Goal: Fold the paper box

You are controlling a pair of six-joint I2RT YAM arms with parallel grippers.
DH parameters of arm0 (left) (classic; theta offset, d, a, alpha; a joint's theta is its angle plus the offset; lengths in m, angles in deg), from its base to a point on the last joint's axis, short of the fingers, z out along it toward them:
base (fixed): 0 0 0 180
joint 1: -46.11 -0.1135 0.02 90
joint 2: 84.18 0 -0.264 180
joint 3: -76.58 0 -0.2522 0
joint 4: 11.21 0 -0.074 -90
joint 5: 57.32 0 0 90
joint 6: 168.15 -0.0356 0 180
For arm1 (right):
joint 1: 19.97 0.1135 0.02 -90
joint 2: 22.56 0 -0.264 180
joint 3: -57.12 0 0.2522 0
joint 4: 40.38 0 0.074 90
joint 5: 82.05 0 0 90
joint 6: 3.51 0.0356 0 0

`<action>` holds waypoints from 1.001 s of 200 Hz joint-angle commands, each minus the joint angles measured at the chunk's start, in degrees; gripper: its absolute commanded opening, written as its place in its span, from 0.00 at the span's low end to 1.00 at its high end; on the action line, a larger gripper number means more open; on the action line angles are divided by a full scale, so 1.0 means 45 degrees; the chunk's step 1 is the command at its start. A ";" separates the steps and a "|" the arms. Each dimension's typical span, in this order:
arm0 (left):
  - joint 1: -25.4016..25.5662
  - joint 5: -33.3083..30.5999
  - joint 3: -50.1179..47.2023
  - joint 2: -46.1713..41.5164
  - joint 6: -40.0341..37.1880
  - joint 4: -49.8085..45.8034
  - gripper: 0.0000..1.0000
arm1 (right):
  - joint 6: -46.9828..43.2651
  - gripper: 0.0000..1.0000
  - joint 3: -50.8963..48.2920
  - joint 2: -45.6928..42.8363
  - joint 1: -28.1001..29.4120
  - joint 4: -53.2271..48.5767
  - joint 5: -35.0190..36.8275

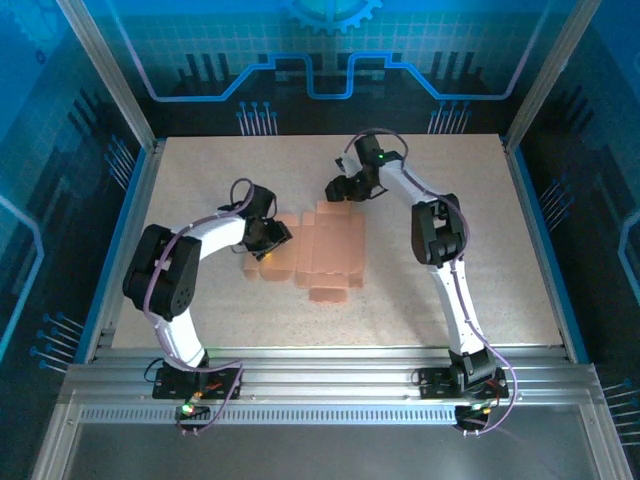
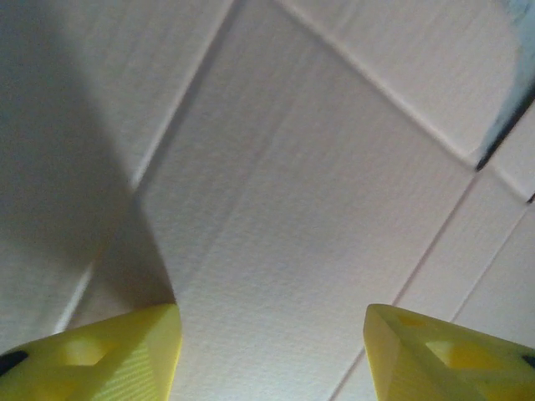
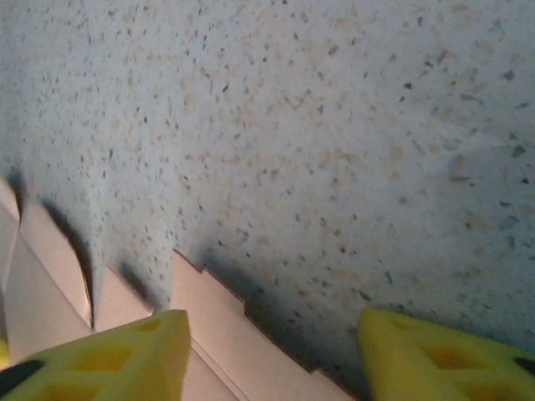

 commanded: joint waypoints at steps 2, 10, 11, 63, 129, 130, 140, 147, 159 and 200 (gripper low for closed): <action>-0.0061 -0.0046 0.1300 0.1482 -0.1142 -0.0603 0.60 | -0.0115 0.45 -0.1429 -0.0993 -0.0181 -0.0319 -0.0970; -0.0066 -0.0101 0.1863 0.1768 -0.1722 -0.0930 0.60 | -0.0130 0.44 -0.1936 -0.1279 -0.0305 -0.0071 -0.1113; -0.0064 -0.0121 0.1954 0.1796 -0.1789 -0.0984 0.60 | -0.0133 0.44 -0.2023 -0.1314 -0.0333 -0.0043 -0.1132; -0.0316 -0.0201 0.3953 0.3003 -0.4194 -0.2027 0.63 | -0.2253 0.48 -0.3504 -0.2190 -0.1169 -0.0295 -0.3784; -0.0334 -0.0198 0.4447 0.3454 -0.4632 -0.2356 0.64 | -0.5139 0.40 -0.2756 -0.2143 -0.1113 -0.2769 -0.4777; -0.0334 -0.0208 0.4457 0.3450 -0.4641 -0.2351 0.64 | -0.5108 0.40 -0.2746 -0.2137 -0.1118 -0.2759 -0.4692; -0.0333 -0.0218 0.4494 0.3457 -0.4678 -0.2394 0.64 | -0.4881 0.33 -0.2781 -0.2186 -0.1142 -0.2613 -0.4179; -0.0346 -0.0218 0.4513 0.3455 -0.4705 -0.2405 0.65 | -0.4630 0.29 -0.2873 -0.2248 -0.1183 -0.2393 -0.3913; -0.0335 -0.0218 0.4526 0.3394 -0.4745 -0.2405 0.67 | -0.4199 0.21 -0.3043 -0.2408 -0.1256 -0.1994 -0.3279; -0.0192 -0.0473 0.4516 0.2116 -0.4845 -0.2068 0.91 | -0.3214 0.02 -0.4235 -0.3581 -0.1411 -0.0633 -0.1523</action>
